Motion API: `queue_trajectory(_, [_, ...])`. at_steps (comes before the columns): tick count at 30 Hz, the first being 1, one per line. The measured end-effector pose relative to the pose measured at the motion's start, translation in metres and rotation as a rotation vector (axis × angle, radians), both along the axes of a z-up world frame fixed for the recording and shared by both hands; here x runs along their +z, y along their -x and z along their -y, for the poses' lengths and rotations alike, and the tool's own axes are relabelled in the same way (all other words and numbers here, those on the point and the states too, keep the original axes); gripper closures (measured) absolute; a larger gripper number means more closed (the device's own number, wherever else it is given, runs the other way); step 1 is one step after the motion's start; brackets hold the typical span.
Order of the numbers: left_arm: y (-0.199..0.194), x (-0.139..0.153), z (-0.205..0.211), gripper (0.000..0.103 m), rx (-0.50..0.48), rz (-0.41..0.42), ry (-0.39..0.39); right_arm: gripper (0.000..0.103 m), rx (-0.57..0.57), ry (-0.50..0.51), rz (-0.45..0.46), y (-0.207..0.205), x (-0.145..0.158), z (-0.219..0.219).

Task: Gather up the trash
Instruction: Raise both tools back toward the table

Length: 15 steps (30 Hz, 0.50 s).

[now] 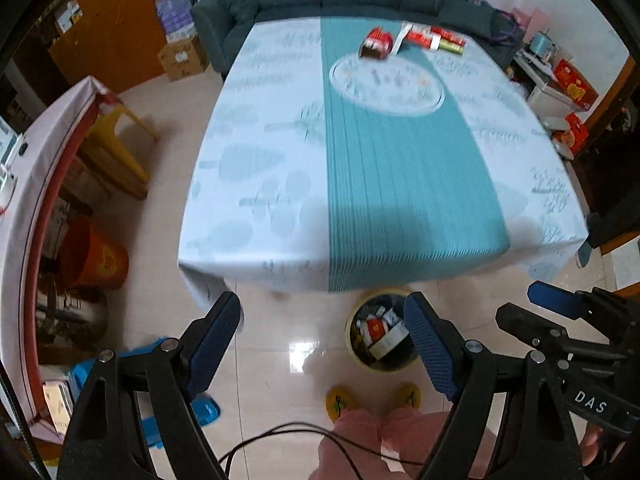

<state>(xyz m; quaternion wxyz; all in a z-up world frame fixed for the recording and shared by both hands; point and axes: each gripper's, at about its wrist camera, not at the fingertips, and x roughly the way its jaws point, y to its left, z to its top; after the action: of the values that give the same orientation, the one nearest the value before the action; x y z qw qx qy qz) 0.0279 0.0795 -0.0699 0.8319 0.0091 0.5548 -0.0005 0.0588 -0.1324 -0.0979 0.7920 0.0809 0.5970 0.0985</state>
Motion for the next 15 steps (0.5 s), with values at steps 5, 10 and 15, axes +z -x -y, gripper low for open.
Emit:
queue_trajectory(5, [-0.024, 0.023, 0.010, 0.020, -0.015, 0.057, 0.000, 0.053, -0.012, 0.015, 0.052, -0.023, 0.023, 0.008])
queue_trajectory(10, [-0.063, 0.033, 0.023, 0.020, -0.001, 0.084, 0.000, 0.053, -0.010, 0.019, 0.085, -0.055, 0.033, 0.025])
queue_trajectory(15, [-0.122, 0.030, 0.040, 0.020, 0.026, 0.096, 0.006, 0.053, -0.003, 0.027, 0.103, -0.100, 0.026, 0.054])
